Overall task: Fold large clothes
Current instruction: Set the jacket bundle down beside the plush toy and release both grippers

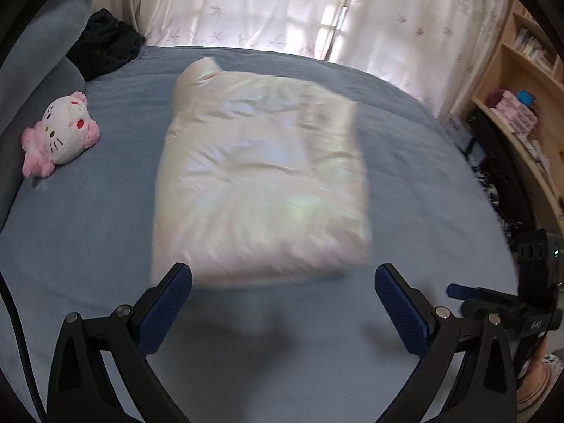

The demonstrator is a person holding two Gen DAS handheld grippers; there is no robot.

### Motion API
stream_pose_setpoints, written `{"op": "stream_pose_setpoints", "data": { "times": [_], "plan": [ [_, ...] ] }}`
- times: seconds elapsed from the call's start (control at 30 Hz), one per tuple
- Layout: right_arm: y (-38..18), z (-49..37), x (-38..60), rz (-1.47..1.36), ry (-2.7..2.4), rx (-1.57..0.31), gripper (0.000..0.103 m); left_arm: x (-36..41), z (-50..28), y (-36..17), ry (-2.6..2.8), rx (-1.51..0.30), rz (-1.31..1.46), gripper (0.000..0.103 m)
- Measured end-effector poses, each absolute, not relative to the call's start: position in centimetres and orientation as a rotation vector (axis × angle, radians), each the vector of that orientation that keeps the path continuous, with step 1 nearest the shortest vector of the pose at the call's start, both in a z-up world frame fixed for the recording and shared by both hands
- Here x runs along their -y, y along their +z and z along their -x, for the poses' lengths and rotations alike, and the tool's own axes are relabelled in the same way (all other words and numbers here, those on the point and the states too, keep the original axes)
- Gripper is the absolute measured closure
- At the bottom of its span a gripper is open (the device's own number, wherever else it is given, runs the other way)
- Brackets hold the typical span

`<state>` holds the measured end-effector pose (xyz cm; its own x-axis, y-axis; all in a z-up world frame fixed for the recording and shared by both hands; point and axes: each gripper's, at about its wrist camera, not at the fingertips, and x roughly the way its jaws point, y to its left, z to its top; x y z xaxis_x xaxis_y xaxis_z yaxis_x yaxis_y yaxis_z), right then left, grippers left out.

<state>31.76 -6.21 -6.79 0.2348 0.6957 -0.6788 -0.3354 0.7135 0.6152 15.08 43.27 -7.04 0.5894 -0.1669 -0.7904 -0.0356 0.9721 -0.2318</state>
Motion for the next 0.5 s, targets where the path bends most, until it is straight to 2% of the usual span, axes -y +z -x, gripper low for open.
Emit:
{"op": "stream_pose_setpoints", "data": {
  "times": [0.33, 0.5],
  "plan": [
    [4.3, -18.4, 9.6, -0.261, 0.764, -1.013, 0.008, -33.6, -2.0, 2.7, -0.113, -0.914, 0.177, 0.000],
    [6.4, -13.4, 12.1, -0.230, 0.797, -0.998, 0.008, -30.4, 3.9, 4.9, -0.178, -0.956, 0.124, 0.000]
  ]
}}
